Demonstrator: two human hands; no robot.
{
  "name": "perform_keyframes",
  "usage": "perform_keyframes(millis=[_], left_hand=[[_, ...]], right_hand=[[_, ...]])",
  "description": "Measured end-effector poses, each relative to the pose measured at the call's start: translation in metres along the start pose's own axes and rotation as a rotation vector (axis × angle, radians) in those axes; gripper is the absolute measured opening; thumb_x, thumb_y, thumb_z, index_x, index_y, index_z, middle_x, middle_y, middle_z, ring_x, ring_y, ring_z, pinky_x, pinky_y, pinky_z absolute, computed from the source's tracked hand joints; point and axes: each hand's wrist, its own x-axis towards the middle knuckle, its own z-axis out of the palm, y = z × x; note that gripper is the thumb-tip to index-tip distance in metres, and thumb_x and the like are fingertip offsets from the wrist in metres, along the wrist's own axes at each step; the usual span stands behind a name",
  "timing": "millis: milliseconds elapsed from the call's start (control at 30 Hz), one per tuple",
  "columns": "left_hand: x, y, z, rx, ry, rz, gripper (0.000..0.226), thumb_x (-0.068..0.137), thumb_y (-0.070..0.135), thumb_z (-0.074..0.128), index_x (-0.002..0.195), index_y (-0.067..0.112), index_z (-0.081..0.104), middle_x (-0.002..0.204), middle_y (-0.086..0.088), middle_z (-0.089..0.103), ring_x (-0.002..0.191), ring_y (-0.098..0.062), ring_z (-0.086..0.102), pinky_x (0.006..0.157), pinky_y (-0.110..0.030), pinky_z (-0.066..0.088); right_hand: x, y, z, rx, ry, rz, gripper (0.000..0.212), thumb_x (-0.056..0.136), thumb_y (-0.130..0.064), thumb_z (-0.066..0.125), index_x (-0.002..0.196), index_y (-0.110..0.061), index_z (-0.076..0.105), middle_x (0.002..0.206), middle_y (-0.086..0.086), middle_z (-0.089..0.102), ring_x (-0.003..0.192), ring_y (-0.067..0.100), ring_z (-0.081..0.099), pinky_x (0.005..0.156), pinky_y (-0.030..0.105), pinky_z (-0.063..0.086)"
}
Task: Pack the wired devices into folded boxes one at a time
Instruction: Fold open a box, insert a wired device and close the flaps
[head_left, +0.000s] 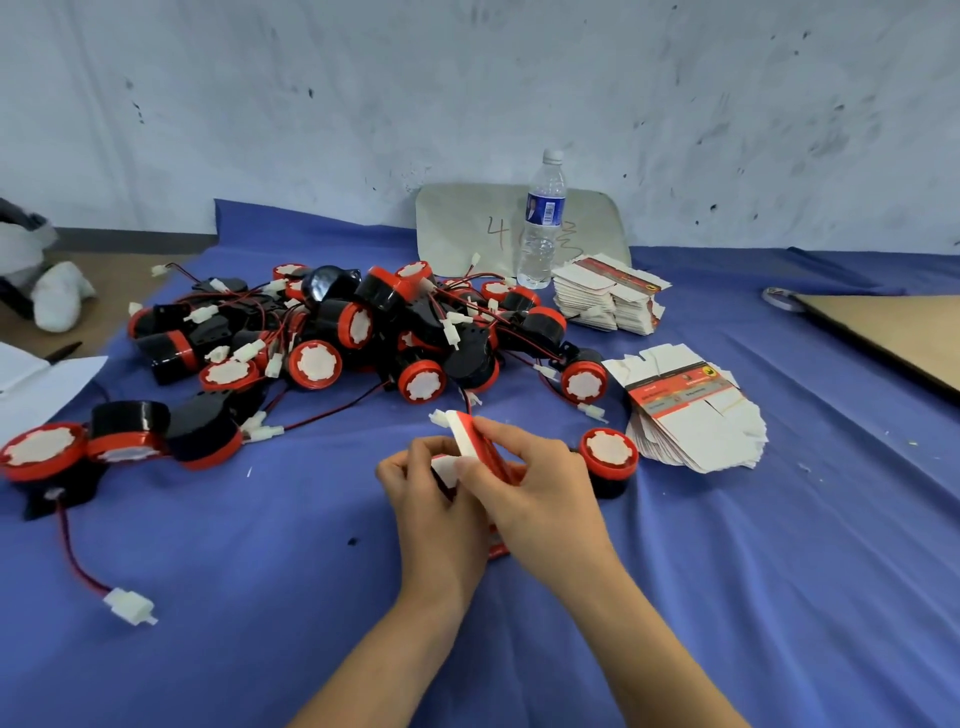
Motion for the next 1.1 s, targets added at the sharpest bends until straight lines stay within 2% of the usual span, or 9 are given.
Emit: perform_keyframes(millis=[133, 200, 267, 333, 400, 500, 733, 900, 1100], left_hand=[[0.0, 0.001, 0.0, 0.008, 0.018, -0.022, 0.025, 0.088, -0.002, 0.055, 0.091, 0.022, 0.055, 0.105, 0.011, 0.035, 0.074, 0.008, 0.052, 0.072, -0.021, 0.051], [-0.002, -0.002, 0.0, 0.007, 0.015, -0.016, 0.027, 0.089, -0.002, 0.051, 0.093, 0.025, 0.054, 0.109, 0.01, 0.039, 0.084, 0.008, 0.051, 0.081, -0.021, 0.047], [-0.004, -0.005, 0.001, -0.053, -0.027, -0.058, 0.022, 0.092, 0.001, 0.05, 0.098, 0.021, 0.056, 0.111, 0.0, 0.051, 0.097, -0.004, 0.057, 0.086, -0.027, 0.05], [-0.004, -0.005, 0.001, -0.157, -0.076, -0.145, 0.018, 0.095, 0.004, 0.05, 0.101, 0.018, 0.058, 0.101, -0.005, 0.067, 0.094, -0.018, 0.065, 0.076, -0.031, 0.055], [-0.003, -0.003, 0.0, -0.25, -0.083, -0.188, 0.021, 0.096, 0.003, 0.049, 0.104, 0.019, 0.06, 0.093, 0.001, 0.071, 0.088, -0.013, 0.068, 0.067, -0.023, 0.053], [0.001, -0.003, -0.001, -0.347, -0.039, -0.214, 0.031, 0.095, -0.003, 0.046, 0.109, 0.022, 0.057, 0.105, 0.001, 0.068, 0.099, -0.012, 0.064, 0.082, -0.024, 0.048], [0.003, -0.002, -0.004, -0.348, -0.011, -0.208, 0.028, 0.095, 0.0, 0.041, 0.101, 0.009, 0.067, 0.102, -0.009, 0.071, 0.1, -0.021, 0.065, 0.088, -0.033, 0.051], [0.003, -0.004, -0.003, -0.317, -0.001, -0.205, 0.017, 0.099, 0.013, 0.049, 0.098, 0.011, 0.066, 0.095, -0.004, 0.071, 0.095, -0.019, 0.065, 0.088, -0.034, 0.051], [0.005, -0.006, -0.006, -0.29, -0.006, -0.193, 0.009, 0.097, 0.013, 0.055, 0.1, 0.014, 0.064, 0.1, -0.004, 0.071, 0.097, -0.016, 0.067, 0.087, -0.032, 0.052]], right_hand=[[0.003, 0.017, 0.001, -0.077, 0.141, -0.104, 0.039, 0.093, -0.015, 0.054, 0.125, -0.036, 0.063, 0.077, -0.004, 0.07, 0.071, 0.008, 0.061, 0.065, 0.021, 0.05], [0.004, 0.024, 0.001, -0.042, 0.146, -0.134, 0.038, 0.097, -0.016, 0.053, 0.124, -0.04, 0.062, 0.084, -0.004, 0.072, 0.077, 0.008, 0.064, 0.073, 0.025, 0.053], [0.004, 0.028, 0.004, 0.0, 0.08, -0.137, 0.039, 0.097, -0.019, 0.054, 0.115, -0.053, 0.061, 0.093, -0.011, 0.072, 0.084, 0.002, 0.064, 0.08, 0.035, 0.055], [0.004, 0.03, 0.006, -0.02, 0.022, -0.162, 0.04, 0.096, -0.019, 0.055, 0.115, -0.053, 0.06, 0.113, -0.021, 0.067, 0.107, -0.004, 0.059, 0.093, 0.034, 0.052], [0.007, 0.034, 0.005, -0.049, 0.011, -0.172, 0.035, 0.094, -0.018, 0.058, 0.12, -0.042, 0.063, 0.124, -0.03, 0.056, 0.123, -0.005, 0.05, 0.103, 0.03, 0.045], [0.01, 0.04, 0.001, -0.126, -0.02, -0.167, 0.038, 0.092, -0.02, 0.062, 0.128, -0.031, 0.061, 0.124, -0.032, 0.045, 0.13, 0.0, 0.044, 0.107, 0.028, 0.041], [0.008, 0.044, 0.001, -0.262, -0.03, -0.219, 0.041, 0.092, -0.025, 0.061, 0.132, -0.033, 0.058, 0.138, -0.026, 0.047, 0.134, -0.001, 0.037, 0.106, 0.018, 0.035], [0.005, 0.047, 0.001, -0.247, -0.018, -0.251, 0.037, 0.094, -0.028, 0.06, 0.131, -0.031, 0.058, 0.139, -0.023, 0.048, 0.13, 0.0, 0.037, 0.098, 0.0, 0.022], [0.0, 0.048, 0.006, -0.409, -0.009, -0.353, 0.038, 0.099, -0.033, 0.053, 0.137, -0.029, 0.054, 0.145, -0.018, 0.045, 0.136, 0.007, 0.033, 0.107, 0.012, 0.025]])
